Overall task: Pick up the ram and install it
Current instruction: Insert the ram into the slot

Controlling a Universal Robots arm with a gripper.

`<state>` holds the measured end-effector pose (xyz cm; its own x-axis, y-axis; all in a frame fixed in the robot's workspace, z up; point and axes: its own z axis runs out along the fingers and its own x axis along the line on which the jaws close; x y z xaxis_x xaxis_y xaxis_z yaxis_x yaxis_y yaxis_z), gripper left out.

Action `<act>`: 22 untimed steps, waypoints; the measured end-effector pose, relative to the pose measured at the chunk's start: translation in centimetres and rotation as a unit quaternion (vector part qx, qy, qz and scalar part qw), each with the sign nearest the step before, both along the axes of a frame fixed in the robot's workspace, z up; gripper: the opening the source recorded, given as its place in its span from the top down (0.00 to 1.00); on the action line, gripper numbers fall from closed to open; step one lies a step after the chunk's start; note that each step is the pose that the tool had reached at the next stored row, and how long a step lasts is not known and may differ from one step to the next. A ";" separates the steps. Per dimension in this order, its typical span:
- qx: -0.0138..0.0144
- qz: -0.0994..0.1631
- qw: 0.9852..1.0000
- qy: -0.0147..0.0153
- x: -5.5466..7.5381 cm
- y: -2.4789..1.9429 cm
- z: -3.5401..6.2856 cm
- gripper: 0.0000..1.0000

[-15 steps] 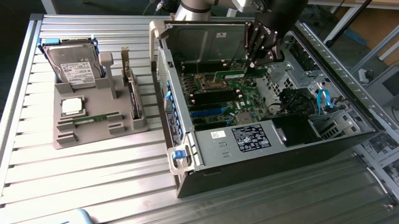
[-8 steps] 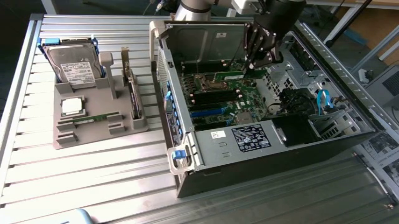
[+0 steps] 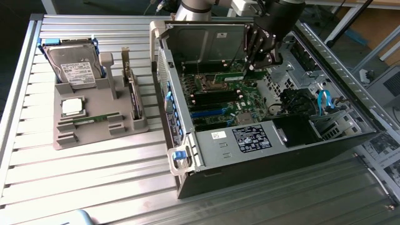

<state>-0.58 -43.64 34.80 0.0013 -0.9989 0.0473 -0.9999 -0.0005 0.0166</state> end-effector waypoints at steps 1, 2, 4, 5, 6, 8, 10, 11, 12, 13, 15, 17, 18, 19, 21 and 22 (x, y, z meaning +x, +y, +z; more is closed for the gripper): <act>0.000 0.000 1.000 0.000 0.0 0.01 -0.06 0.87; 0.000 0.000 1.000 0.000 0.0 0.02 -0.10 0.87; -0.001 0.000 1.000 0.000 0.0 0.03 -0.17 0.87; -0.001 0.000 1.000 0.000 0.0 0.04 -0.21 0.87; -0.001 0.000 1.000 0.000 0.0 0.05 -0.25 0.87; -0.001 0.000 1.000 0.000 0.0 0.06 -0.34 0.87; -0.002 0.000 1.000 0.000 0.0 0.07 -0.43 0.87; -0.002 0.000 1.000 0.000 0.0 0.07 -0.47 0.87; -0.002 0.000 1.000 0.000 0.0 0.07 -0.52 0.87; -0.002 0.000 1.000 0.000 0.0 0.08 -0.56 0.87; -0.002 0.000 1.000 0.000 0.0 0.08 -0.66 0.87; -0.002 0.000 1.000 0.000 0.0 0.09 -0.75 0.87; -0.002 0.000 1.000 0.000 0.0 0.09 -0.79 0.87; -0.002 0.000 1.000 0.000 0.0 0.09 -0.84 0.87; -0.002 0.000 1.000 0.000 0.0 0.10 -0.92 0.87; -0.002 0.000 1.000 0.000 0.0 0.10 -0.95 0.87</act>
